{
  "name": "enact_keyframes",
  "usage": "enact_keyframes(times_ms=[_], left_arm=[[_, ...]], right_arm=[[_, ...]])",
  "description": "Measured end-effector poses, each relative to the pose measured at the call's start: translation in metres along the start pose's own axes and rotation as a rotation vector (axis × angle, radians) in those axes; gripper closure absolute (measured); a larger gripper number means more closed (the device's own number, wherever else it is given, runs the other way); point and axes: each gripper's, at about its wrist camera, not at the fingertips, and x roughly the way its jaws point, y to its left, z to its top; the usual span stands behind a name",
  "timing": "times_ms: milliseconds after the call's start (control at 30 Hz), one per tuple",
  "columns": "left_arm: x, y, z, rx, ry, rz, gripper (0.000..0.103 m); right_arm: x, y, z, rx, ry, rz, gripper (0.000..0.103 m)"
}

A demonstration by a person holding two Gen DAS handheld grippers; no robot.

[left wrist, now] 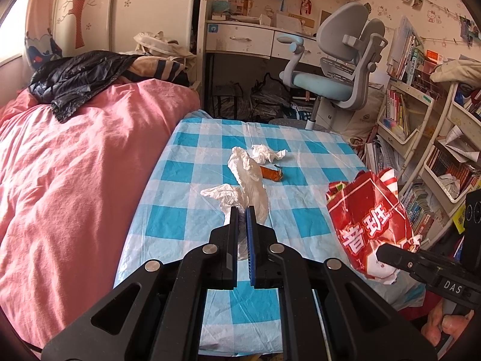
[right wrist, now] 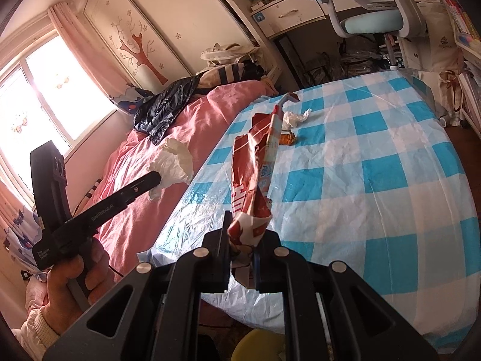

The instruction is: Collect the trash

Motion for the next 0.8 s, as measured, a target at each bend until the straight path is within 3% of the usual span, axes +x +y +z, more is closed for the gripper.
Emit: enact_keyframes(times_ms=[800], left_arm=[[-0.067,-0.01,-0.055,-0.032,-0.01,-0.019,0.098]], right_arm=[[-0.045,0.025,-0.067,-0.032,0.03,-0.046,0.089]])
